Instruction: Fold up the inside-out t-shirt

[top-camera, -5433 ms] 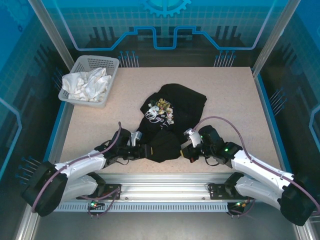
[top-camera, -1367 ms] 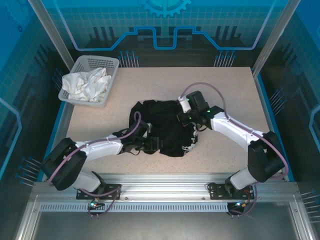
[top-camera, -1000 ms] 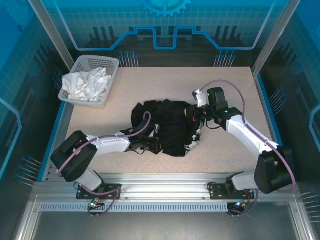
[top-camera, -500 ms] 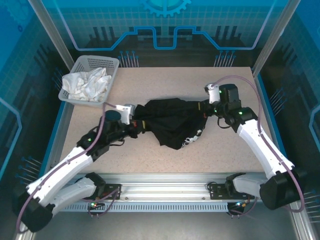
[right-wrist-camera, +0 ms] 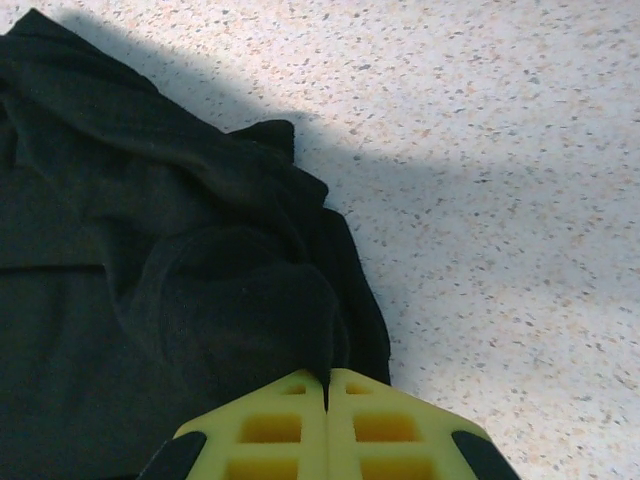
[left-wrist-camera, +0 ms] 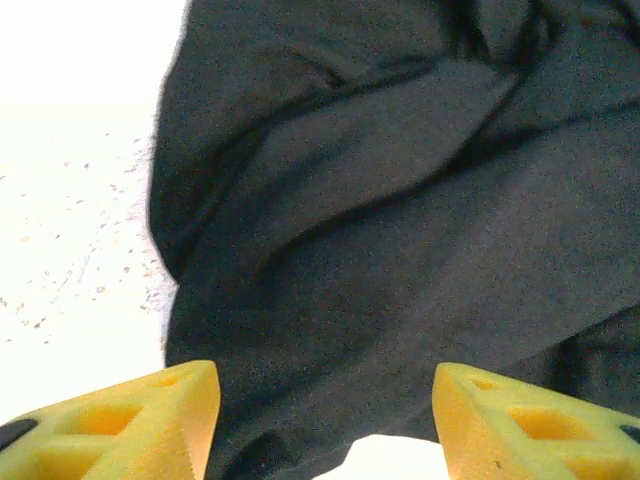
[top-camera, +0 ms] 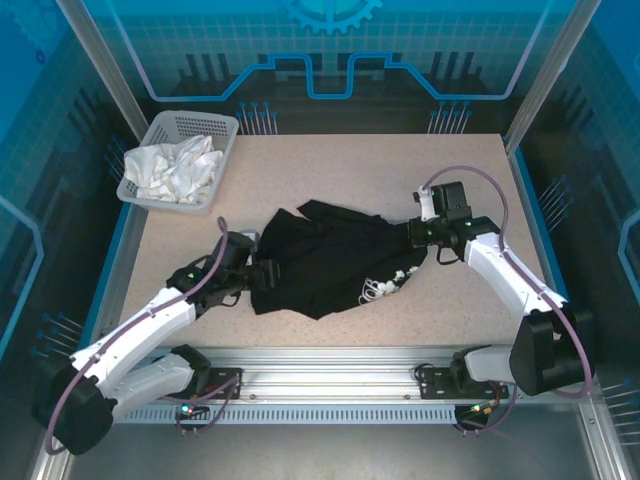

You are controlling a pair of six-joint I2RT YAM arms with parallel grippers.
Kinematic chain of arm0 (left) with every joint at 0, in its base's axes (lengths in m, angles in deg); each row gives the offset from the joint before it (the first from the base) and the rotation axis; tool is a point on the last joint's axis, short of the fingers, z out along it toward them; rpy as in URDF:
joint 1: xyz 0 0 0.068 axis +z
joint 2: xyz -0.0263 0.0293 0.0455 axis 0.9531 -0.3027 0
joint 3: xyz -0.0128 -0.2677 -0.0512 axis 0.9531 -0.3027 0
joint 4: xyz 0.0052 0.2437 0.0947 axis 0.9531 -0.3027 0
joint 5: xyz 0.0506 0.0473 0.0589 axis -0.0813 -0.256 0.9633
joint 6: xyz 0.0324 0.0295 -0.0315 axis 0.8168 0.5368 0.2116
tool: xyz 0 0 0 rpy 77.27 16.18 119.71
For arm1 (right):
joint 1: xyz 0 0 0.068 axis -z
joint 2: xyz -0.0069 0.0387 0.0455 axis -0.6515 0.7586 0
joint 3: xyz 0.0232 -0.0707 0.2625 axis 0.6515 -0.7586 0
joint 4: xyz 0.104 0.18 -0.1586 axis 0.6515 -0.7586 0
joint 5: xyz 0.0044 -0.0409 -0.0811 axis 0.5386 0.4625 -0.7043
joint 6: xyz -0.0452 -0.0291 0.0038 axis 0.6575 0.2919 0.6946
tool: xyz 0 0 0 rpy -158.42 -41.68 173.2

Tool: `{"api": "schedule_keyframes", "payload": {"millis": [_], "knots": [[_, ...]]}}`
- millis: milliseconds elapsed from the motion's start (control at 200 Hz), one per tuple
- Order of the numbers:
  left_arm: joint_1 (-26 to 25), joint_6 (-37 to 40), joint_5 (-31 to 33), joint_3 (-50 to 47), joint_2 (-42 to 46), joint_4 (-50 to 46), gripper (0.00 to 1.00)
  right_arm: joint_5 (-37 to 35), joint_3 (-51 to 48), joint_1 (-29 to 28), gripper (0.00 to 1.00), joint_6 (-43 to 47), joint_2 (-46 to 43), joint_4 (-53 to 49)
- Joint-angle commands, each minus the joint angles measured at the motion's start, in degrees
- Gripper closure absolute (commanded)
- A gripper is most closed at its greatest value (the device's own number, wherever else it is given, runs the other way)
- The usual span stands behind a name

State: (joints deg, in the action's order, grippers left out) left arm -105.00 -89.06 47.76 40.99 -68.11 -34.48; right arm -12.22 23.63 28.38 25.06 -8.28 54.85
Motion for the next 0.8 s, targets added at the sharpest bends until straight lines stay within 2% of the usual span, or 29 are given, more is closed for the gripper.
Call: {"api": "schedule_keyframes", "payload": {"millis": [0,110,255,370,460,510,595,650,795], "knots": [[-6.6,5.4,6.7,3.1,-2.6,6.5,0.32,2.5,0.2,-1.0,0.94,-0.3,0.2,2.0],[-11.7,10.6,5.4,6.5,-11.7,11.1,0.28,2.5,-0.3,-1.0,0.94,-0.2,-0.2,2.1],[-18.4,18.9,7.4,13.7,-26.3,10.5,0.22,2.2,-0.7,-0.7,0.94,0.1,-1.6,1.6],[-20.5,20.9,8.8,19.6,-37.0,7.1,0.19,2.2,-0.9,-0.2,0.94,0.3,-2.6,1.4],[-20.7,21.5,11.3,21.6,-42.2,7.6,0.2,2.6,-1.2,0.1,0.94,0.4,-3.2,1.4],[-20.5,21.5,13.5,22.3,-44.4,8.3,0.24,2.8,-1.4,0.2,0.94,0.4,-3.3,1.4],[-19.9,21.5,15.0,24.4,-46.2,8.1,0.4,3.2,-1.5,0.4,0.94,0.4,-3.5,1.3],[-19.5,21.0,14.4,24.7,-46.1,8.7,0.51,3.1,-1.8,0.4,0.94,0.5,-3.8,1.3],[-17.8,20.6,10.6,24.8,-44.3,9.6,0.72,2.7,-2.2,0.5,0.94,0.6,-4.5,1.3]]}}
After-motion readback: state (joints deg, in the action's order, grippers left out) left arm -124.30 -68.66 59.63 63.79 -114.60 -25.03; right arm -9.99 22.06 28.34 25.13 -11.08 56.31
